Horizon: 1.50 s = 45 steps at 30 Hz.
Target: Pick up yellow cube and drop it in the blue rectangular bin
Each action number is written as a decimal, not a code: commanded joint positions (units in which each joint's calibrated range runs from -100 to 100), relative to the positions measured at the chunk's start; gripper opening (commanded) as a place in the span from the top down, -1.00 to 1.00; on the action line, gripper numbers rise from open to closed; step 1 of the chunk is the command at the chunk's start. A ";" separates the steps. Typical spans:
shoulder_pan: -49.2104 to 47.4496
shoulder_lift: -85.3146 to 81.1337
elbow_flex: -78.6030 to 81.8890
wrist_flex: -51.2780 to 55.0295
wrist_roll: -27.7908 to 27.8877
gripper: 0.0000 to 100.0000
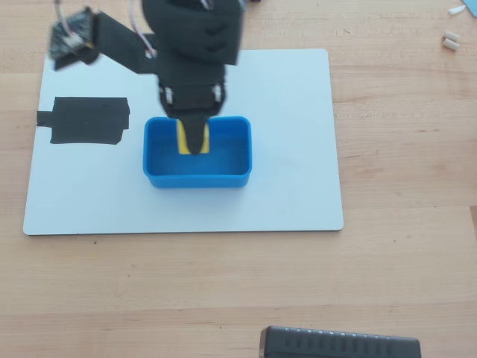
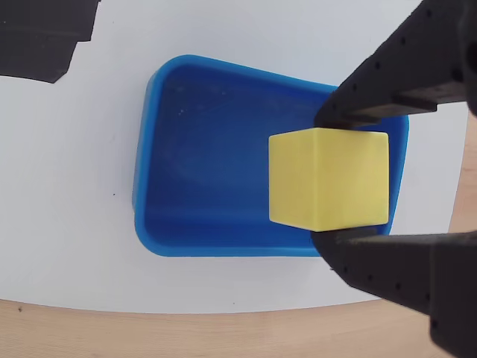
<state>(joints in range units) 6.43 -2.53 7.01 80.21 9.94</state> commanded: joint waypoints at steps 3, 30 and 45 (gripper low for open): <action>-2.40 -5.23 1.62 -1.52 -0.63 0.59; -6.61 -52.05 54.62 -14.07 -0.88 1.00; -7.03 -93.75 87.26 -15.64 -0.73 1.00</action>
<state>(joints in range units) -1.19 -93.43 94.19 64.05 9.16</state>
